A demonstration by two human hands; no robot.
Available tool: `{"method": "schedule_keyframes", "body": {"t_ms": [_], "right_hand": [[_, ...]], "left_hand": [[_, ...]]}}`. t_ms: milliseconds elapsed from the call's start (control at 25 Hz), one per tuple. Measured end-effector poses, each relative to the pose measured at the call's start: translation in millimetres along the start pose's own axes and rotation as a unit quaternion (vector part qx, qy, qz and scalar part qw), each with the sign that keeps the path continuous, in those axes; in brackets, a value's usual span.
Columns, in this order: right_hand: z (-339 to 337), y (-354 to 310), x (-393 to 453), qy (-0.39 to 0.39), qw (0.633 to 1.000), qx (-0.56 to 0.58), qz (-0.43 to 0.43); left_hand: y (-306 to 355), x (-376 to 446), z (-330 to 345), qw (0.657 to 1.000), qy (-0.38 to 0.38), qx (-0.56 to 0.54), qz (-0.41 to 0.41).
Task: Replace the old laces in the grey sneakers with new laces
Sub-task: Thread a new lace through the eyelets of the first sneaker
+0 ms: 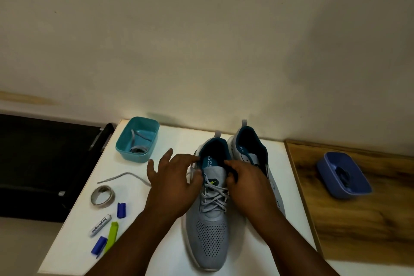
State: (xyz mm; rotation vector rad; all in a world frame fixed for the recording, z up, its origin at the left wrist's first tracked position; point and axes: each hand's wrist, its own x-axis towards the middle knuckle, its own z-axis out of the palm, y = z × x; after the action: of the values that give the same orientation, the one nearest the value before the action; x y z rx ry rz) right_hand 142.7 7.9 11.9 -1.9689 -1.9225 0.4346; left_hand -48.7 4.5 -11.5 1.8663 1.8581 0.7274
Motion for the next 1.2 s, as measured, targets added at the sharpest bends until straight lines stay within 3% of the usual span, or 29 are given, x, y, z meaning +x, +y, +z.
{"method": "schedule_keyframes", "body": {"t_ms": [200,280,360,480,640,800,1000,1040,1120,1160,1200], "right_hand": [[-0.6,0.8,1.8,-0.003,1.000,-0.007,-0.003],[-0.6,-0.4,0.5,-0.005,1.000,-0.010,-0.004],[1.2,-3.0,-2.4,-0.003,1.000,-0.023,-0.014],[3.2,-3.4,-5.4,0.007,0.999,-0.033,-0.017],[3.7,5.3,-4.5,0.027,1.000,0.010,0.004],[8.8,6.1,-3.4,0.061,0.997,0.041,0.011],[6.4,9.1,-5.3,0.043,0.997,0.053,0.047],[4.8,6.1,-6.1,0.045,0.997,0.052,0.042],[-2.7,-7.0,-8.2,0.077,0.993,0.092,0.008],[-8.9,-15.7,-10.3,0.082,0.986,0.146,-0.022],[-14.9,-24.6,-13.4,0.065,0.970,0.226,-0.058]], "left_hand": [[-11.7,5.4,-5.2,0.999,-0.036,-0.003,-0.027],[-13.3,8.1,-7.8,0.999,0.040,0.011,-0.018],[-15.3,10.4,-8.9,0.989,0.128,0.016,-0.066],[-19.9,7.5,-3.5,0.988,0.130,-0.009,-0.086],[-12.6,-7.1,-1.9,0.981,0.081,-0.135,-0.112],[11.8,-31.4,-1.0,0.993,-0.058,0.067,-0.076],[37.8,-36.9,-37.3,0.951,-0.213,0.184,-0.131],[43.4,-37.1,-49.8,0.952,-0.222,0.151,-0.144],[58.9,-37.0,-75.0,0.961,-0.216,-0.033,-0.172],[68.5,-37.9,-84.5,0.943,-0.214,-0.172,-0.187],[78.2,-38.7,-91.1,0.902,-0.205,-0.322,-0.203]]}}
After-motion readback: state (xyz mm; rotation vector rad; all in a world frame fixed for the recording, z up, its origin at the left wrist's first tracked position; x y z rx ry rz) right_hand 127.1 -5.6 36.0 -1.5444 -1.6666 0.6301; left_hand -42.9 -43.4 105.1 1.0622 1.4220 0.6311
